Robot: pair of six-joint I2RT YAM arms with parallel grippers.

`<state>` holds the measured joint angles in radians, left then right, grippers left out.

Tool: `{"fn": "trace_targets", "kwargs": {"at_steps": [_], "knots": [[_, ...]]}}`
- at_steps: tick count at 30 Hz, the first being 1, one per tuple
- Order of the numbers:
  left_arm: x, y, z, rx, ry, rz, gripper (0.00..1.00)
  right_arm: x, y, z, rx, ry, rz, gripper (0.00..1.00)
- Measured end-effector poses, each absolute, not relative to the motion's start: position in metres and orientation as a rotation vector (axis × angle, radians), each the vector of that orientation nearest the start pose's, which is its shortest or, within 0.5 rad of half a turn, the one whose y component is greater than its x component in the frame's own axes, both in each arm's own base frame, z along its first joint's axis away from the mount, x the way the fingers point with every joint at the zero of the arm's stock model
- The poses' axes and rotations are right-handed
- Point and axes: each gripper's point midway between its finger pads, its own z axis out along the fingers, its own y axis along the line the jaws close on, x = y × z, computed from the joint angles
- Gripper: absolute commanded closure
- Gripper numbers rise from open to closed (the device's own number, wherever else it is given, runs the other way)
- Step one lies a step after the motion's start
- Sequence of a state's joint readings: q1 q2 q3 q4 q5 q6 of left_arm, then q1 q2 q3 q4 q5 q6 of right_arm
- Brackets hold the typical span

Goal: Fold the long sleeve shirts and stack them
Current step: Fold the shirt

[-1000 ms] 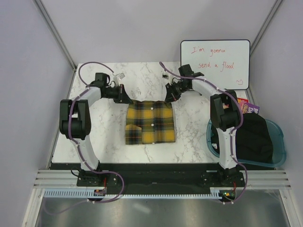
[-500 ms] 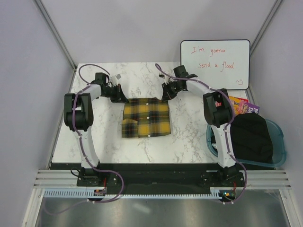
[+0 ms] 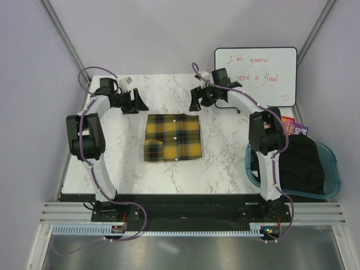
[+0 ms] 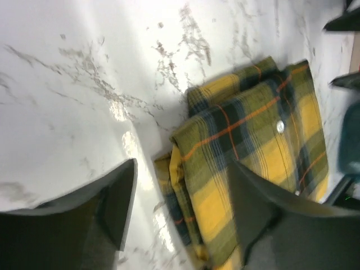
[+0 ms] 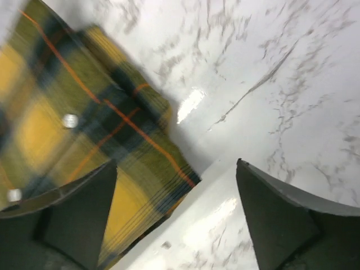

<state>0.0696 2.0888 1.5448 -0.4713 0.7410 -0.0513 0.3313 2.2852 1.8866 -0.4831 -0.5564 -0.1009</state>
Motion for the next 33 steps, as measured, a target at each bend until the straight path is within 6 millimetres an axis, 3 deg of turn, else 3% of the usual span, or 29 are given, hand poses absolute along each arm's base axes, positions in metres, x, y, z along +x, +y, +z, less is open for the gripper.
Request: {"fn": "trace_targets", "kwargs": {"at_steps": [3, 8, 9, 10, 13, 15, 16, 18, 20, 22, 24, 26, 29, 33], "knots": [[0.465, -0.079, 0.126, 0.207, 2.326, -0.875, 0.01, 0.494, 0.26, 0.14, -0.735, 2.192, 0.769, 0.02], [0.427, -0.094, 0.274, 0.479, 1.95, -0.772, 0.01, 0.477, 0.252, 0.302, -0.714, 1.84, 0.716, 0.02], [0.419, -0.099, 0.295, 0.514, 1.889, -0.769, 0.01, 0.47, 0.25, 0.329, -0.699, 1.778, 0.712, 0.02], [0.406, -0.105, 0.318, 0.559, 1.812, -0.769, 0.01, 0.461, 0.25, 0.35, -0.693, 1.728, 0.731, 0.02], [0.373, -0.127, 0.338, 0.65, 1.717, -0.898, 0.01, 0.435, 0.262, 0.376, -0.711, 1.653, 0.872, 0.02], [0.347, -0.148, 0.319, 0.664, 1.743, -1.056, 0.01, 0.417, 0.278, 0.357, -0.707, 1.685, 1.04, 0.02], [0.334, -0.162, 0.298, 0.66, 1.783, -1.143, 0.01, 0.408, 0.286, 0.334, -0.691, 1.731, 1.12, 0.02], [0.297, -0.19, 0.249, 0.634, 1.902, -1.324, 0.01, 0.38, 0.299, 0.272, -0.639, 1.891, 1.274, 0.02], [0.249, -0.214, 0.197, 0.584, 2.055, -1.49, 0.01, 0.338, 0.313, 0.204, -0.567, 2.102, 1.414, 0.02], [0.211, -0.226, 0.168, 0.532, 2.176, -1.598, 0.01, 0.297, 0.325, 0.164, -0.504, 2.258, 1.533, 0.02], [0.199, -0.228, 0.162, 0.473, 2.211, -1.64, 0.01, 0.265, 0.336, 0.15, -0.471, 2.325, 1.643, 0.02], [0.2, -0.229, 0.164, 0.432, 2.198, -1.648, 0.01, 0.251, 0.343, 0.149, -0.44, 2.336, 1.722, 0.02], [0.205, -0.23, 0.163, 0.399, 2.176, -1.647, 0.01, 0.251, 0.347, 0.158, -0.411, 2.3, 1.779, 0.02], [0.212, -0.231, 0.146, 0.347, 2.209, -1.642, 0.01, 0.256, 0.353, 0.168, -0.426, 2.228, 1.813, 0.02]]}}
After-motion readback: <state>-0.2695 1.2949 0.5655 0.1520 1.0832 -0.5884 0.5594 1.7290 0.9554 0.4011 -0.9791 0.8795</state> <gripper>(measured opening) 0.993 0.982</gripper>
